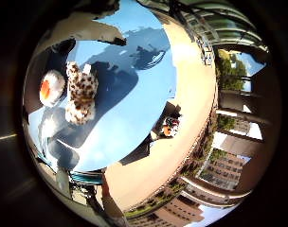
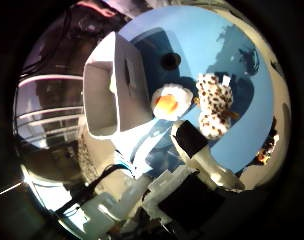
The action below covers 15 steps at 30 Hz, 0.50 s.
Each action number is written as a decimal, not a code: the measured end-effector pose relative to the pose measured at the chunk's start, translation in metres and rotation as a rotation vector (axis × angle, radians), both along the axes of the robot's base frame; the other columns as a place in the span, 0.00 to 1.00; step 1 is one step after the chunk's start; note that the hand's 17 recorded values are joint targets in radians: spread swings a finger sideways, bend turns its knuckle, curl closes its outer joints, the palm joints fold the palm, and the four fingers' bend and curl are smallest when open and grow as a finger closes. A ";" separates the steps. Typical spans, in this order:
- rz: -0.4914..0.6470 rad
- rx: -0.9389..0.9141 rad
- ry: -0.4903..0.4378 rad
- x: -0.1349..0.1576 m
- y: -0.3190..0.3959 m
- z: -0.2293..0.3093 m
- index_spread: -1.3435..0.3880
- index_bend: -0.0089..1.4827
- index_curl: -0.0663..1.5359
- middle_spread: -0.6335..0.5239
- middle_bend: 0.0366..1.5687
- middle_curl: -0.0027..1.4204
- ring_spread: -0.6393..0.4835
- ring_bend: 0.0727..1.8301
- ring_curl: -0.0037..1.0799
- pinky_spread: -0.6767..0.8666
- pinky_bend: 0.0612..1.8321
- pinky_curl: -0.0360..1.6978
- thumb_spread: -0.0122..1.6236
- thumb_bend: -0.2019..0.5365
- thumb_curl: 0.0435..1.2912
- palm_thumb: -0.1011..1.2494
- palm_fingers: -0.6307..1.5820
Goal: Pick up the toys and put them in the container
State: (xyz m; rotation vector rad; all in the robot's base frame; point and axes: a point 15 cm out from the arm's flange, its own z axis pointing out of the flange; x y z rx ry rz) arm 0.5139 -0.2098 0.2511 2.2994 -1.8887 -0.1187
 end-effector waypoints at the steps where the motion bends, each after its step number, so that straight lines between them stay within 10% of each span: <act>1: -0.015 0.008 0.024 -0.002 -0.006 -0.015 0.75 0.10 0.20 0.69 0.10 0.24 0.86 0.28 0.29 0.77 0.56 0.09 0.71 0.23 0.23 0.46 0.35; 15: -0.054 0.034 0.169 -0.010 -0.006 -0.113 0.79 0.07 0.15 0.59 0.17 0.27 0.82 0.43 0.33 0.76 0.68 0.09 0.71 0.26 0.23 0.50 0.53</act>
